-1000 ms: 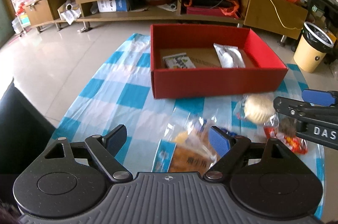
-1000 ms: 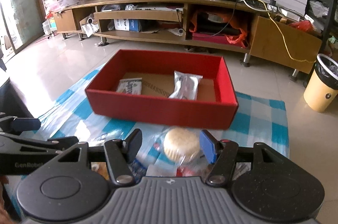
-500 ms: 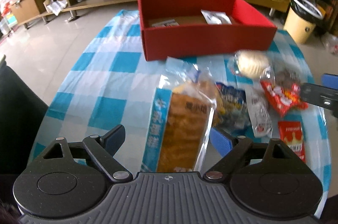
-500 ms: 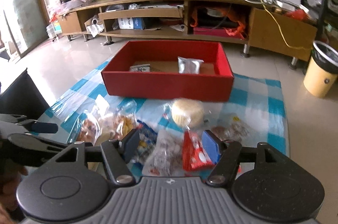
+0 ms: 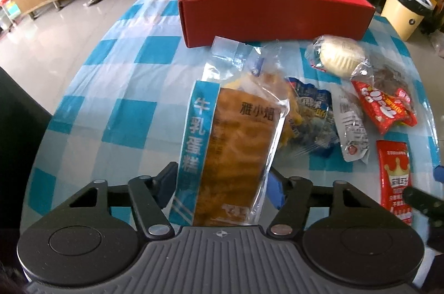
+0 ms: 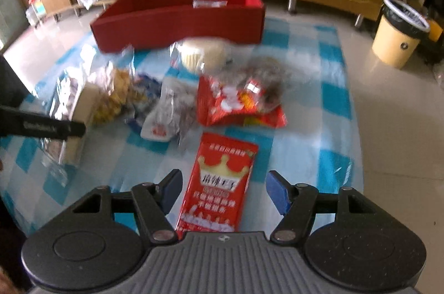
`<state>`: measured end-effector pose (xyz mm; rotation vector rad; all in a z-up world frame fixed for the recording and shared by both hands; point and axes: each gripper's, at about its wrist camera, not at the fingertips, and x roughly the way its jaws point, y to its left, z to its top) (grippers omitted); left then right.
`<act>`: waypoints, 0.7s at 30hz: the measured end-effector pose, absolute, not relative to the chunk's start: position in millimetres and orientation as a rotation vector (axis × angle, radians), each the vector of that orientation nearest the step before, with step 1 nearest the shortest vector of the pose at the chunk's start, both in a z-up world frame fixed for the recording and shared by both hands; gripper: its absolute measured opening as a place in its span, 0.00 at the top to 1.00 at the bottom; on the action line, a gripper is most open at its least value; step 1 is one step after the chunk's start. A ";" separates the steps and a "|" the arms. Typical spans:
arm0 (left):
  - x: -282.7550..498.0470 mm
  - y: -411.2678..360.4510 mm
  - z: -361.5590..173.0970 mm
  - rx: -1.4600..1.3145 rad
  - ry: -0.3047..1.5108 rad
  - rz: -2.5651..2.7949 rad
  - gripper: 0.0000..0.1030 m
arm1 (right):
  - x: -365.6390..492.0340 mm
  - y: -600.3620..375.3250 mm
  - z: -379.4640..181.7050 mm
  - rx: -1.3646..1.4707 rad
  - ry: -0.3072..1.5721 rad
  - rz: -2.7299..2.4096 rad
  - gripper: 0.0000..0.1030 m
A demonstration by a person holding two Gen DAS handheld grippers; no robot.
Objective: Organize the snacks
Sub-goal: 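Grasp the milk cake loaf with the left gripper while the right grasps the red spicy-strip packet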
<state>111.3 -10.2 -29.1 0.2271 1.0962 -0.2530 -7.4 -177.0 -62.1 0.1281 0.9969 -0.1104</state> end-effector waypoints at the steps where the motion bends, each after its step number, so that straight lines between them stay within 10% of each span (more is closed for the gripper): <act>1: 110.9 -10.9 -28.6 0.232 1.094 -0.254 0.32 | -4.8 -174.7 -67.8 0.123 1.015 -0.116 0.36; 21: 113.0 -0.3 -41.1 0.187 1.201 -0.276 0.35 | -1.0 -172.2 -82.6 0.166 1.050 -0.023 0.53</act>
